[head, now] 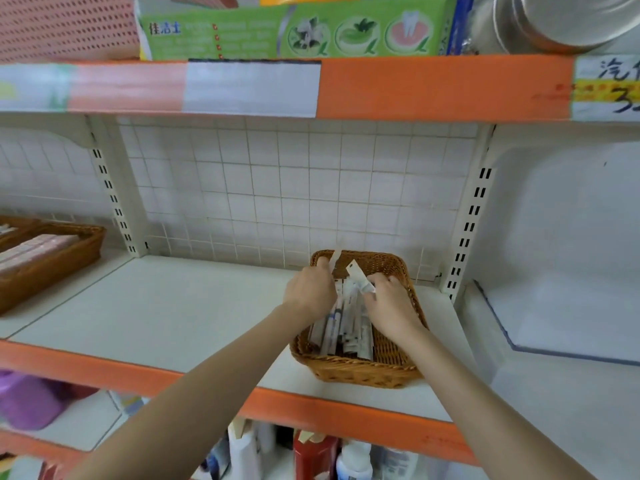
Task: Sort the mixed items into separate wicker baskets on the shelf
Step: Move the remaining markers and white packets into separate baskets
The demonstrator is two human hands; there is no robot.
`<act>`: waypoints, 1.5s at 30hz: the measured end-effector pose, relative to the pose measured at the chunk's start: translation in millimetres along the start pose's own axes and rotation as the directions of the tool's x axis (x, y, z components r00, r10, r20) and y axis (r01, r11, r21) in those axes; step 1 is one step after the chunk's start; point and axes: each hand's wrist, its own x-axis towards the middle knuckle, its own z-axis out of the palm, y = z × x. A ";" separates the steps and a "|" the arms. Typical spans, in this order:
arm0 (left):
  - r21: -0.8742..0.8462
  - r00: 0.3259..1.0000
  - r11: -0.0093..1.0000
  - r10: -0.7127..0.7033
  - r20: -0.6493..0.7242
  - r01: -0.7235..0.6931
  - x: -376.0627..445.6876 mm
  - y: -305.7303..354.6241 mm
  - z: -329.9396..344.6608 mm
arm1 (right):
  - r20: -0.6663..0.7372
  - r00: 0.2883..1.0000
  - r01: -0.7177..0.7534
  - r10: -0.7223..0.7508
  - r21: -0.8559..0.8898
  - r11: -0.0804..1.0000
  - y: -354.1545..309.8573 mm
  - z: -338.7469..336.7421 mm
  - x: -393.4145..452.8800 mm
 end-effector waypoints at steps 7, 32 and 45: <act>0.049 0.991 0.990 -0.133 0.020 0.132 -25.8 -57.0 -32.3 | -0.017 0.993 0.121 -0.120 0.119 0.985 -64.3 19.2 -6.1; 0.058 0.961 0.959 -0.274 -0.043 0.276 -164.5 -397.9 -180.6 | 0.384 0.893 0.211 -0.235 0.105 0.972 -383.3 228.9 -70.6; 0.178 0.921 0.904 -0.375 -0.103 0.389 -118.7 -505.9 -237.7 | 0.296 0.890 0.290 -0.346 0.215 0.932 -488.6 288.4 8.8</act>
